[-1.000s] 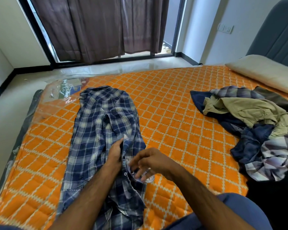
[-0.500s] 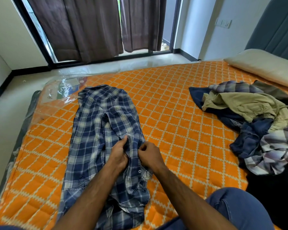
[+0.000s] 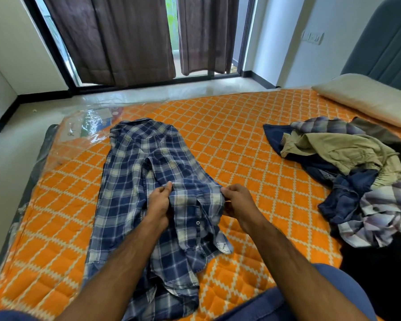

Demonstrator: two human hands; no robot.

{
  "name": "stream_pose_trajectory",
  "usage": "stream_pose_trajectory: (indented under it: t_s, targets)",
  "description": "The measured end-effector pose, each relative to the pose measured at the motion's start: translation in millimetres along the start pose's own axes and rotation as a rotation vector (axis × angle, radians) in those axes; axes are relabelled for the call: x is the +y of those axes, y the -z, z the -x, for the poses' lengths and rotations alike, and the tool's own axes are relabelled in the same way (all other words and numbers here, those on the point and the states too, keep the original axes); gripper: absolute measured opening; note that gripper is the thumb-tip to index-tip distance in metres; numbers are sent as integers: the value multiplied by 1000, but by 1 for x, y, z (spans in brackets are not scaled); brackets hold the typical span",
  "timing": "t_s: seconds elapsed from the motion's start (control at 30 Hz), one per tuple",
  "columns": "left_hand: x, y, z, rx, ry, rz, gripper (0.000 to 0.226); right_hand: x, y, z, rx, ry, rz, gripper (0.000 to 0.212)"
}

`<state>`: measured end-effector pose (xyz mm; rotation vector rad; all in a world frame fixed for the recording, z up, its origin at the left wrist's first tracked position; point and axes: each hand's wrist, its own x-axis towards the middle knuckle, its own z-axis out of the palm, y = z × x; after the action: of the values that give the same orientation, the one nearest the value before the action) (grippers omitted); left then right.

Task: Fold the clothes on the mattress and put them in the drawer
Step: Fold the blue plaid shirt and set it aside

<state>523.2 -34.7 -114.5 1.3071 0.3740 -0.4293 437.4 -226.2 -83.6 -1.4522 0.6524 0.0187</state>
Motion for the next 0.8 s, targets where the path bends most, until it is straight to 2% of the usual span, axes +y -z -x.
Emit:
stream_pose_trajectory:
  t_s: [0.1,0.2,0.3,0.4,0.47,0.53,0.63,0.7,0.8]
  targets:
    - [3,-5,10,-126,51,22,38,-8,-2,5,66,169,104,14]
    - [-8,-9,23,-297,92,-129,32,-16,-4,3,82,247,169,15]
    - [-14,-11,26,-268,33,-108,27,-13,4,-1,11,108,228,30]
    - [-10,-13,28,-266,-23,-97,32,-5,18,7,-181,-84,357,50]
    - [-10,-11,31,-291,-36,-163,32,8,27,13,-303,-138,428,57]
    - [-14,-8,36,-337,-25,-268,27,20,31,19,-403,-90,464,48]
    - [-18,-3,39,-366,-62,-370,19,28,31,21,-354,-19,477,35]
    - [-9,-1,46,-357,-92,-336,19,20,27,25,-325,11,379,30]
    - [17,-2,57,-391,-98,-297,31,-5,17,32,-336,3,200,30]
